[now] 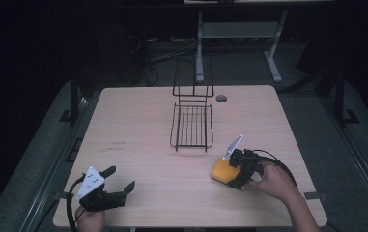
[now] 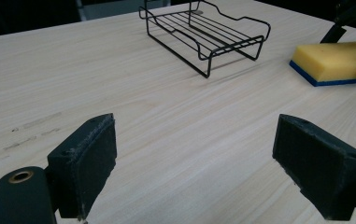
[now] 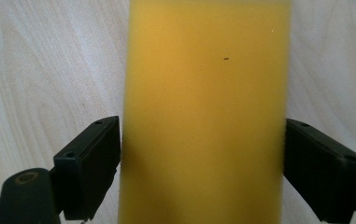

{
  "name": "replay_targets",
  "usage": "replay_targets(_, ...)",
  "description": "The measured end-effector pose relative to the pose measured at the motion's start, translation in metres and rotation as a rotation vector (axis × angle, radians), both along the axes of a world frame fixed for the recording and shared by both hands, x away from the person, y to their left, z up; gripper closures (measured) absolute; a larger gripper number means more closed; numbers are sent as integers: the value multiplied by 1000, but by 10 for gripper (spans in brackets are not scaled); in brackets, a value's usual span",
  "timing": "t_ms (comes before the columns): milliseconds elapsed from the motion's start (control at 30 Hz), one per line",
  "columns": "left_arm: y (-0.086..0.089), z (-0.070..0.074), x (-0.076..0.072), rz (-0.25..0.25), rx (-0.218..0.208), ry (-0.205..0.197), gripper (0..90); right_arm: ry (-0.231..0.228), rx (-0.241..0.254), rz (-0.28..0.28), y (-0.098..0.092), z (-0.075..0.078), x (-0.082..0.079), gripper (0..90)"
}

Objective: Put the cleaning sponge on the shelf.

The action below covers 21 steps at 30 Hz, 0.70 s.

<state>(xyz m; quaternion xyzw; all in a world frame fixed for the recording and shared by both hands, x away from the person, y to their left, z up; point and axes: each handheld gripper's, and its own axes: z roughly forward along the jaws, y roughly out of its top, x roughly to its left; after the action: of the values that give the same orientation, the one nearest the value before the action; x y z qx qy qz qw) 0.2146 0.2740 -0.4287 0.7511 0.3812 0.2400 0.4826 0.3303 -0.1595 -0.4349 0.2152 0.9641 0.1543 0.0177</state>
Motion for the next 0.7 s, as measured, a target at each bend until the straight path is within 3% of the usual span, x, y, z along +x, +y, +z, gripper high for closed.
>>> replay_targets(567,1,1,0,0,3,0,129,9,-20,7,3,-8,0,151)
replay_targets(700,1,1,0,0,3,1,130,7,-19,13,3,-8,0,192)
